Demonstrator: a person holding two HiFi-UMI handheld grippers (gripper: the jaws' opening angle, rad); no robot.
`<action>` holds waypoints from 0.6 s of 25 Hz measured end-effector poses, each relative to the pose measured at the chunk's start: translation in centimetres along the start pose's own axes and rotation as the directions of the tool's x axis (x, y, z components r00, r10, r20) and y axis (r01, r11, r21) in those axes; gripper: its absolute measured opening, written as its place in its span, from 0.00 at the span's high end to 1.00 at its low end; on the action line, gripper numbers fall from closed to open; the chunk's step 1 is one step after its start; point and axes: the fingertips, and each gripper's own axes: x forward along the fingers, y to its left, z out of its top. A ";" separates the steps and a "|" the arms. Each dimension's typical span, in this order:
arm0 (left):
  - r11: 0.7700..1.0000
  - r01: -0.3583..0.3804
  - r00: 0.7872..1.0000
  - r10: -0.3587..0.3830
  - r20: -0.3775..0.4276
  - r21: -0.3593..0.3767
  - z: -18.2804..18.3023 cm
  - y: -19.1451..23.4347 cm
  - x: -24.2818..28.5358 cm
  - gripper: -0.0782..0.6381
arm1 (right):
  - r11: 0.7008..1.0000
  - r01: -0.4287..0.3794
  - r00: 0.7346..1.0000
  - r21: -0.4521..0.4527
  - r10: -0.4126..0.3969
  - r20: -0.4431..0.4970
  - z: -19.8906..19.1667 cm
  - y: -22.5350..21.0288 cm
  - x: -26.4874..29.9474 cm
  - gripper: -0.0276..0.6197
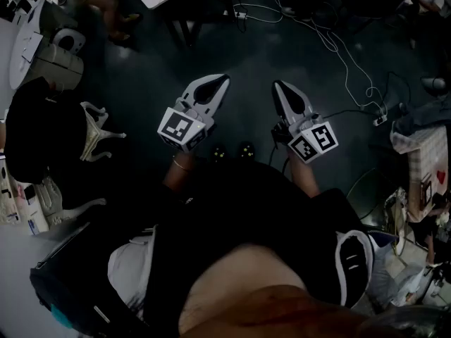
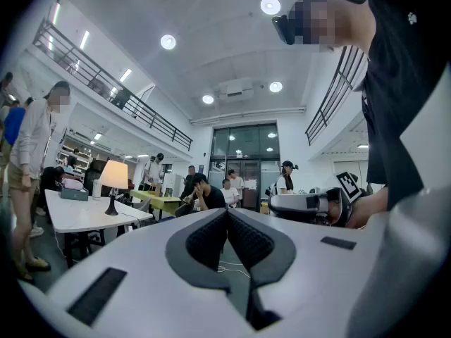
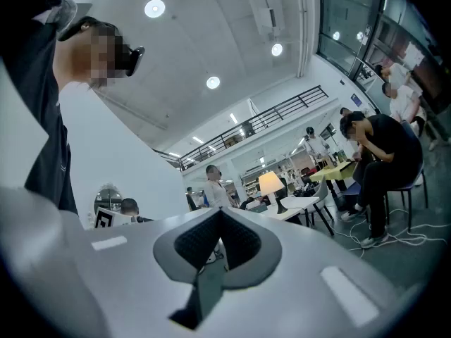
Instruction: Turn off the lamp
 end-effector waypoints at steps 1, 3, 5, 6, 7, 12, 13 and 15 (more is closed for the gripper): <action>1.000 0.008 1.000 -0.008 0.005 0.013 -0.5 -0.1 0.0 0.88 | 1.000 -0.002 1.000 -0.001 0.002 0.000 0.0 0.0 -0.1 0.96; 1.000 0.014 1.000 -0.014 0.010 0.026 -1.0 -0.3 0.0 0.88 | 1.000 -0.004 1.000 -0.002 0.004 0.000 0.2 0.0 -0.3 0.96; 1.000 0.004 1.000 -0.004 0.003 0.021 -0.9 -0.3 0.1 0.88 | 1.000 -0.004 1.000 -0.003 0.004 0.001 0.4 -0.1 -0.4 0.96; 1.000 0.001 1.000 -0.001 0.000 0.024 -0.9 -0.2 0.1 0.88 | 1.000 -0.003 1.000 -0.004 0.003 0.001 0.4 -0.1 -0.5 0.96; 1.000 0.005 1.000 -0.005 0.002 0.031 -0.9 -0.2 0.1 0.88 | 1.000 -0.002 1.000 -0.006 0.002 0.001 0.4 -0.1 -0.6 0.96; 0.998 0.023 1.000 -0.024 0.009 0.057 -1.1 -0.8 0.4 0.88 | 1.000 0.005 1.000 -0.003 -0.005 0.007 0.6 -0.5 -1.1 0.96; 0.998 0.019 1.000 -0.019 0.008 0.055 -1.2 -0.8 0.5 0.88 | 1.000 0.008 1.000 0.001 -0.008 0.011 0.7 -0.8 -1.3 0.96; 0.998 0.018 1.000 -0.019 0.006 0.062 -1.5 -0.9 0.7 0.88 | 1.000 0.009 1.000 0.014 -0.009 0.021 0.9 -1.3 -1.7 0.96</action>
